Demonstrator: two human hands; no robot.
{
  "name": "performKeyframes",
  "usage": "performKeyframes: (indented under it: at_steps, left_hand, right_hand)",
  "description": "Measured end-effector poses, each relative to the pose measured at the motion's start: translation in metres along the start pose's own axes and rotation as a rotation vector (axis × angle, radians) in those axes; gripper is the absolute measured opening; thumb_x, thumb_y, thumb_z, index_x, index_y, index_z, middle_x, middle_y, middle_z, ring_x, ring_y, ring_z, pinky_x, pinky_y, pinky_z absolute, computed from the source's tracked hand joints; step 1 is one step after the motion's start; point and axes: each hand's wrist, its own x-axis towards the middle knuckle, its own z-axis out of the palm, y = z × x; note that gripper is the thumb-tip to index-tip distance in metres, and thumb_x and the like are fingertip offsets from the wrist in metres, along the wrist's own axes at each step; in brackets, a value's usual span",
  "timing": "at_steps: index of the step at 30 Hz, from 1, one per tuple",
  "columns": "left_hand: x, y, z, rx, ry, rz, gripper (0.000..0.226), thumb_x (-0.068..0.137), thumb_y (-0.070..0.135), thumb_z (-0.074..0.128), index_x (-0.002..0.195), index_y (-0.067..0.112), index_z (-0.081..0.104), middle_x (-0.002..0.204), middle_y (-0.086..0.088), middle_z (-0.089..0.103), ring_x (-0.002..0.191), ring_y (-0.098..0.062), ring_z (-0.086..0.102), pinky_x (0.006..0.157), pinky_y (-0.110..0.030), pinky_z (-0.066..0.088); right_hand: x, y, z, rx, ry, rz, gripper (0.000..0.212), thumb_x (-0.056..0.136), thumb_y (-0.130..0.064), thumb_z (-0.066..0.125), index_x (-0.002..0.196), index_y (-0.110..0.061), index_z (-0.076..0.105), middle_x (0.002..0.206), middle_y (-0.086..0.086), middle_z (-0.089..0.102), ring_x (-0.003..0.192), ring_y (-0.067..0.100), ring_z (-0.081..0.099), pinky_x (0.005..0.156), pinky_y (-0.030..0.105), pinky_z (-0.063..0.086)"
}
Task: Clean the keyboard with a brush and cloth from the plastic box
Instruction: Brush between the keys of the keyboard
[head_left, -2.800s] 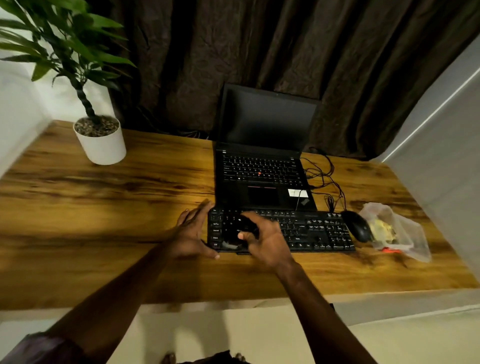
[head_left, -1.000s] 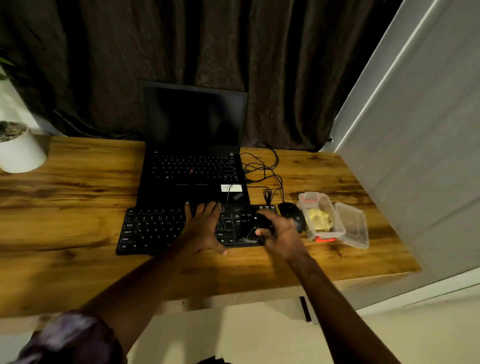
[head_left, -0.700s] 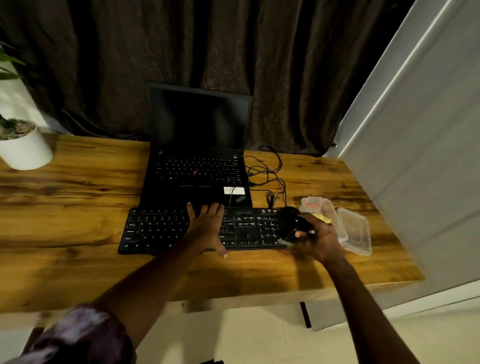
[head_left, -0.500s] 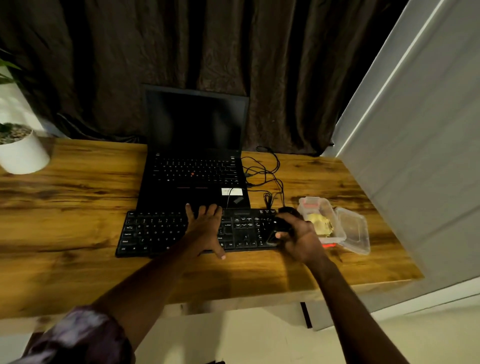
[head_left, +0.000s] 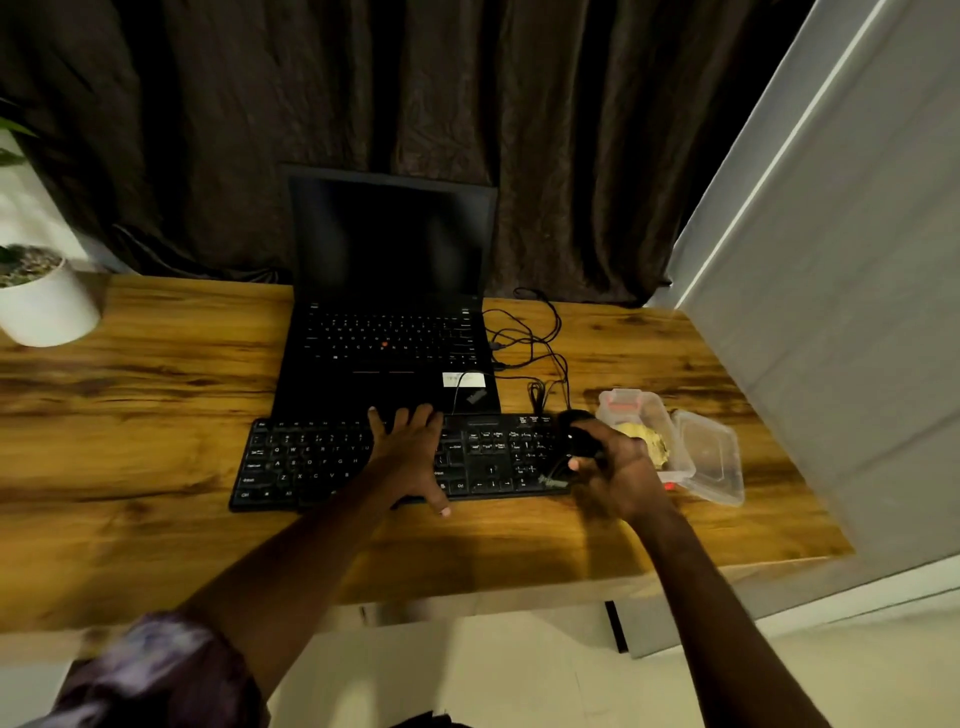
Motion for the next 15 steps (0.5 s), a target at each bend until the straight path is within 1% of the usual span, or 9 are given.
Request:
performKeyframes:
  at_steps: [2, 4, 6, 7, 8, 10, 11, 13, 15]
  left_hand:
    - [0.0, 0.0, -0.001, -0.005, -0.01, -0.003, 0.145, 0.046, 0.067, 0.085, 0.157, 0.015, 0.007, 0.161, -0.005, 0.007, 0.147, -0.032, 0.009, 0.112, -0.073, 0.001]
    - [0.0, 0.0, -0.001, -0.007, -0.018, -0.004, 0.145, 0.047, 0.066, 0.086, 0.157, 0.016, 0.007, 0.162, -0.005, 0.006, 0.148, -0.032, 0.007, 0.113, -0.073, 0.001]
    - [0.0, 0.0, -0.001, -0.013, -0.018, -0.006, 0.145, 0.047, 0.067, 0.086, 0.158, 0.017, 0.007, 0.162, -0.005, 0.006, 0.148, -0.032, 0.007, 0.112, -0.073, 0.001]
    - [0.0, 0.0, -0.001, -0.016, -0.017, -0.006, 0.145, 0.046, 0.067, 0.086, 0.158, 0.017, 0.008, 0.162, -0.005, 0.006, 0.148, -0.032, 0.007, 0.112, -0.073, 0.001]
    - [0.0, -0.001, -0.001, -0.02, -0.017, -0.006, 0.145, 0.046, 0.067, 0.086, 0.158, 0.017, 0.008, 0.162, -0.004, 0.006, 0.148, -0.032, 0.007, 0.112, -0.074, 0.0]
    - [0.0, -0.001, -0.001, -0.028, -0.017, -0.008, 0.145, 0.045, 0.067, 0.086, 0.157, 0.017, 0.009, 0.162, -0.004, 0.007, 0.148, -0.032, 0.007, 0.112, -0.074, 0.0]
    - [0.0, 0.0, -0.001, -0.029, -0.018, -0.01, 0.145, 0.045, 0.066, 0.086, 0.157, 0.017, 0.009, 0.162, -0.004, 0.007, 0.148, -0.032, 0.007, 0.112, -0.074, 0.0]
    - [0.0, 0.001, -0.003, -0.026, -0.025, -0.019, 0.145, 0.046, 0.066, 0.086, 0.157, 0.017, 0.008, 0.162, -0.003, 0.006, 0.148, -0.032, 0.007, 0.111, -0.074, 0.0]
    - [0.0, 0.002, -0.003, -0.032, -0.03, -0.03, 0.145, 0.046, 0.066, 0.087, 0.157, 0.017, 0.008, 0.162, -0.003, 0.006, 0.149, -0.032, 0.007, 0.111, -0.074, 0.0]
  right_hand:
    - [0.002, -0.011, 0.01, 0.021, -0.038, 0.01, 0.06, 0.085, -0.005, 0.072, 0.126, -0.045, 0.056, 0.115, 0.002, 0.068, 0.104, 0.015, 0.066, 0.09, 0.038, 0.06]
    - [0.002, -0.021, 0.023, 0.021, -0.077, 0.022, 0.06, 0.089, -0.012, 0.069, 0.13, -0.052, 0.051, 0.121, 0.003, 0.061, 0.108, 0.017, 0.059, 0.09, 0.04, 0.057]
    - [0.002, -0.027, 0.03, -0.002, -0.098, 0.013, 0.059, 0.092, -0.012, 0.066, 0.139, -0.043, 0.05, 0.124, 0.0, 0.056, 0.103, 0.009, 0.051, 0.086, 0.028, 0.05]
    - [0.003, -0.027, 0.032, 0.005, -0.101, -0.02, 0.057, 0.093, -0.01, 0.066, 0.14, -0.039, 0.05, 0.122, -0.002, 0.056, 0.102, 0.007, 0.05, 0.083, 0.023, 0.047]
    - [0.003, -0.028, 0.03, 0.022, -0.115, -0.015, 0.058, 0.092, -0.01, 0.066, 0.138, -0.043, 0.05, 0.123, -0.001, 0.057, 0.103, 0.007, 0.052, 0.082, 0.023, 0.049]
    - [0.005, -0.021, 0.021, 0.04, -0.092, 0.008, 0.064, 0.09, -0.013, 0.07, 0.129, -0.058, 0.046, 0.125, 0.005, 0.061, 0.108, 0.015, 0.061, 0.085, 0.031, 0.059]
    - [0.004, -0.015, 0.016, 0.049, -0.072, 0.009, 0.063, 0.089, -0.012, 0.071, 0.126, -0.057, 0.048, 0.123, 0.007, 0.063, 0.107, 0.017, 0.064, 0.086, 0.035, 0.06]
    - [0.001, -0.007, 0.002, 0.061, -0.029, 0.012, 0.059, 0.086, -0.004, 0.074, 0.125, -0.043, 0.053, 0.117, 0.008, 0.068, 0.107, 0.02, 0.068, 0.088, 0.034, 0.06]
    - [-0.001, 0.001, -0.007, 0.053, 0.024, -0.009, 0.059, 0.082, 0.003, 0.076, 0.123, -0.035, 0.055, 0.111, 0.005, 0.071, 0.103, 0.02, 0.069, 0.088, 0.035, 0.06]
